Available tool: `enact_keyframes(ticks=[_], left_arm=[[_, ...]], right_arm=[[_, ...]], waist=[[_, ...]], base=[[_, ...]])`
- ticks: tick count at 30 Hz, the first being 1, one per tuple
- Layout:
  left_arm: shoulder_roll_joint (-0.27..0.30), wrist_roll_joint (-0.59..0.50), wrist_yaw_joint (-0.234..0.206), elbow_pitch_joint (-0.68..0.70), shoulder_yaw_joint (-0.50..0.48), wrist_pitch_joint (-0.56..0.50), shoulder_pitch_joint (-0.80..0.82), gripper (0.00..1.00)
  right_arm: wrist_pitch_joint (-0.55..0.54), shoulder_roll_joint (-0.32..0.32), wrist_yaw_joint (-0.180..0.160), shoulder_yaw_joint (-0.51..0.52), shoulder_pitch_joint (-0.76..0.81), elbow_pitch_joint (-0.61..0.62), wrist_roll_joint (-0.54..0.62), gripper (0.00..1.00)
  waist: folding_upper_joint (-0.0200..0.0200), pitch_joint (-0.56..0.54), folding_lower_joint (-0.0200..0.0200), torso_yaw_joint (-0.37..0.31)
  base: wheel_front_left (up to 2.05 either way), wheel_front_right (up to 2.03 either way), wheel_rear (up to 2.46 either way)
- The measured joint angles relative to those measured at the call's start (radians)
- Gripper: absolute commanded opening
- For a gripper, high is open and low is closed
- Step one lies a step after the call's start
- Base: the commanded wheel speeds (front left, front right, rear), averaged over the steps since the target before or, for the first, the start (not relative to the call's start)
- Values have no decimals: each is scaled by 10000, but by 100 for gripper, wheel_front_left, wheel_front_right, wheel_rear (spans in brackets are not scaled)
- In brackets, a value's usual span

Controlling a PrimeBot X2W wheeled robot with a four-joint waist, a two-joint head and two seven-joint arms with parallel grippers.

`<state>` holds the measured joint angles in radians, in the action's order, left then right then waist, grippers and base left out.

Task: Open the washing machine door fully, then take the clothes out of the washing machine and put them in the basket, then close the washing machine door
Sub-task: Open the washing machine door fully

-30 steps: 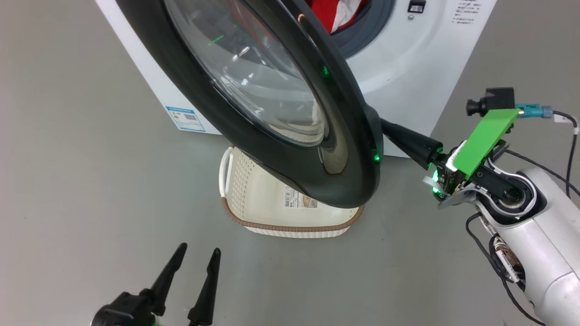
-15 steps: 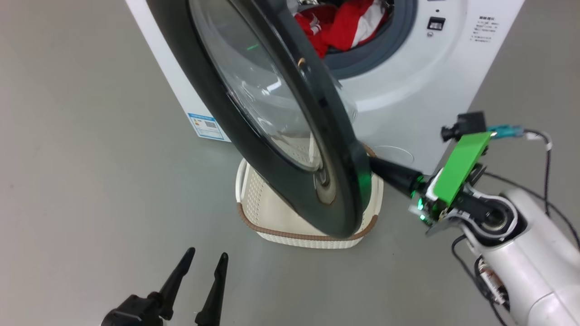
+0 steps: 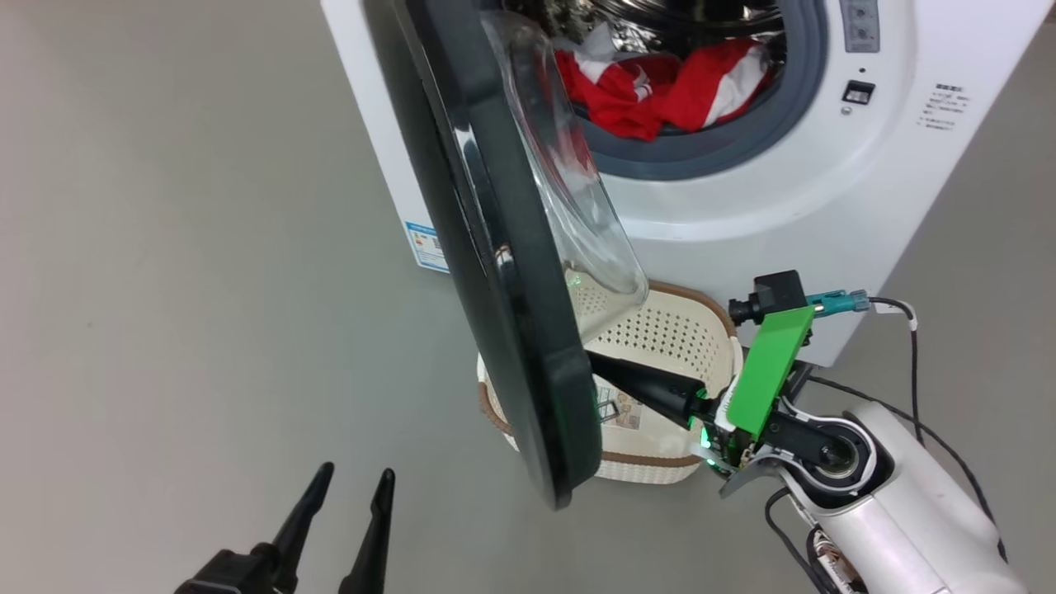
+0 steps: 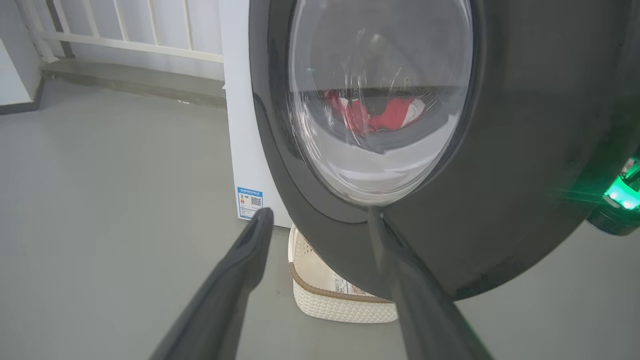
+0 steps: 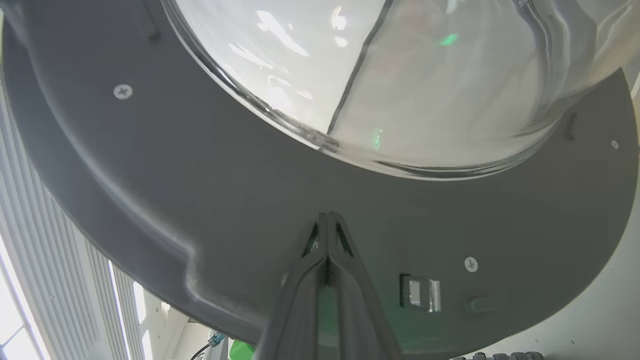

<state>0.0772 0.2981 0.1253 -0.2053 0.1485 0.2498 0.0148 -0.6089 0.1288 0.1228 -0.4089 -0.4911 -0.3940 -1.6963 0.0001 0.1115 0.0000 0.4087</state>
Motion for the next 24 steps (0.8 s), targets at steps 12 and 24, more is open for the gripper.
enact_keyframes(ticks=[12, 24], left_arm=[[-224, -362, 0, -2, -500, 0, -2, 100], [-301, -433, 0, 142, -756, 0, -151, 100]], right_arm=[[-69, -453, 0, -307, 39, -46, 98, 0], [545, -489, 0, -1277, 62, 84, -322, 0]], waist=[[0, -232, 0, 624], [0, -302, 1, 988]], base=[[0, 0, 0], [0, 0, 0]])
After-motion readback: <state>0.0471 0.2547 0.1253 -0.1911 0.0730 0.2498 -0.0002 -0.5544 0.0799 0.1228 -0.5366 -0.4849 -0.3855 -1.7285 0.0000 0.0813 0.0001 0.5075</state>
